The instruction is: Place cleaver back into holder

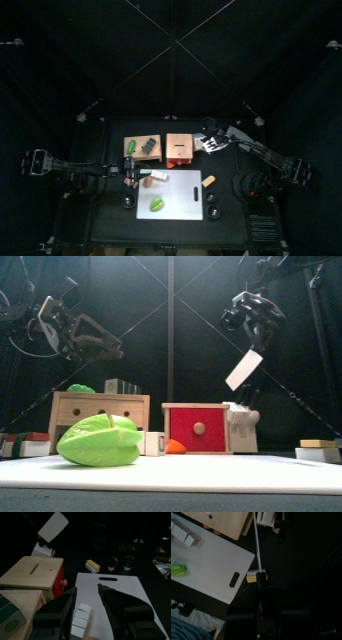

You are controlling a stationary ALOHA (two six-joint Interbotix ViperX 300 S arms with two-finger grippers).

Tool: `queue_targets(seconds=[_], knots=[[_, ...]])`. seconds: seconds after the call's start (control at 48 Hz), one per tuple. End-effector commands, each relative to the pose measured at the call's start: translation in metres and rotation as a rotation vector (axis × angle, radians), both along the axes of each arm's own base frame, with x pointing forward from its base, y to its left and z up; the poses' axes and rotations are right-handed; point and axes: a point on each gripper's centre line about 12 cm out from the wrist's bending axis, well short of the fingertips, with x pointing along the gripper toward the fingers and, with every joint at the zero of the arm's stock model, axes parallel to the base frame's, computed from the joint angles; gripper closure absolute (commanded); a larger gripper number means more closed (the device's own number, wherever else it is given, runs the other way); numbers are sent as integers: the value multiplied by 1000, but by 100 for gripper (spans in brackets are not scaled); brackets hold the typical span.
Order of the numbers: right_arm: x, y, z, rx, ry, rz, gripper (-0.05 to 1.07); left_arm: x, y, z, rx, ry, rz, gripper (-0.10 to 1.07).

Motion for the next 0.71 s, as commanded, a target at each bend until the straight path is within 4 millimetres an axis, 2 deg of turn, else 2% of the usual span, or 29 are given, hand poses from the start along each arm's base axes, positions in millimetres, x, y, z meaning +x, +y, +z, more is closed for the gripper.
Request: queue_targets(seconds=[0.0, 0.25, 0.354, 0.688], knots=[[6, -8, 13, 20, 16, -7, 67, 2, 1, 4, -1, -14, 4, 19], [29, -22, -3, 77, 153, 16, 66, 1, 0, 0, -3, -3, 1, 19], [32, -30, -9, 63, 182, 6, 66, -2, 0, -3, -4, 6, 1, 19], [39, -37, -26, 81, 228, 12, 66, -3, 0, -5, -3, 14, 2, 19]])
